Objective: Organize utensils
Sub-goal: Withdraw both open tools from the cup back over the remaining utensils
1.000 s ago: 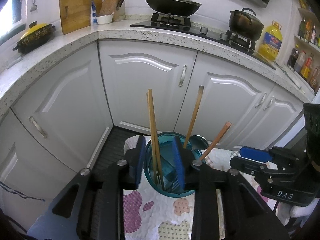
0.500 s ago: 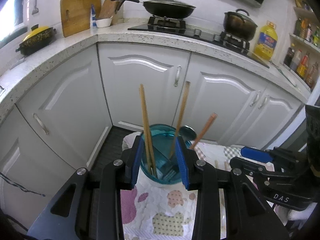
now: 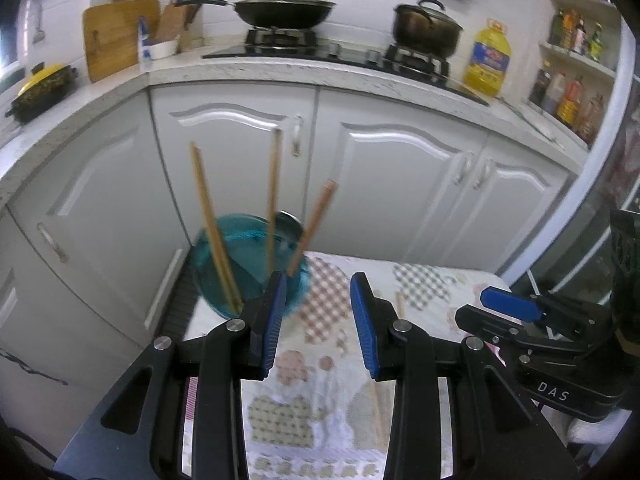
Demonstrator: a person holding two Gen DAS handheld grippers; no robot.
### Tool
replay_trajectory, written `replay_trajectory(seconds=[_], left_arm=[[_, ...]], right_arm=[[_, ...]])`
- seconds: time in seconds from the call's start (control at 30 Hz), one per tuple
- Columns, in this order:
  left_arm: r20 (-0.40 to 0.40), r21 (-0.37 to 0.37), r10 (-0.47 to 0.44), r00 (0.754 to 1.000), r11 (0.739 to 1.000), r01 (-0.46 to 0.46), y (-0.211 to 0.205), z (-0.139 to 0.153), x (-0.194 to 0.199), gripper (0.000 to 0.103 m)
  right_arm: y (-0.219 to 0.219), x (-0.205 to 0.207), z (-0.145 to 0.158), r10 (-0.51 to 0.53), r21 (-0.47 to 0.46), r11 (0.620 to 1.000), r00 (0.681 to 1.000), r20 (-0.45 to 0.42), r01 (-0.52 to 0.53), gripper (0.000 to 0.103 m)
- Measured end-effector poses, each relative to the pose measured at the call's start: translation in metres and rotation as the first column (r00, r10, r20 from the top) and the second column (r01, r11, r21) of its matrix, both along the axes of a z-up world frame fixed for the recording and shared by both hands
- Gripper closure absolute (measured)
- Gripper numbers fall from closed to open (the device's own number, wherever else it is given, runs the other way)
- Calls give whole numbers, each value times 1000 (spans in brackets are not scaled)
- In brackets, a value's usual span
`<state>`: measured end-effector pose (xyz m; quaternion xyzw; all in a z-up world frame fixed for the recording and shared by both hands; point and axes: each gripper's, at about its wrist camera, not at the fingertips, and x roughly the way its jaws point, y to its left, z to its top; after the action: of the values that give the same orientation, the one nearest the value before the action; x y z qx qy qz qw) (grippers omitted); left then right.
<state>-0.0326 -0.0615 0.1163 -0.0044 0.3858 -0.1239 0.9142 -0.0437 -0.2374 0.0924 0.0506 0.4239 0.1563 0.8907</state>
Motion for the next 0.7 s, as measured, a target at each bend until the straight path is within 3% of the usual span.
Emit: replay_trajectory(seconds=[0.33,0.7], left_arm=[[-36,6,-93,995,996,93,-46,-12,-20,71],[-102,4,-130,986,991,131,-58,-33,-22,71]], right_arm=[[-40,-33,-8,-84,-22,996,996,-11,84,63],[-66,-44,-21,-141,-23,990,989,-43,141,62]])
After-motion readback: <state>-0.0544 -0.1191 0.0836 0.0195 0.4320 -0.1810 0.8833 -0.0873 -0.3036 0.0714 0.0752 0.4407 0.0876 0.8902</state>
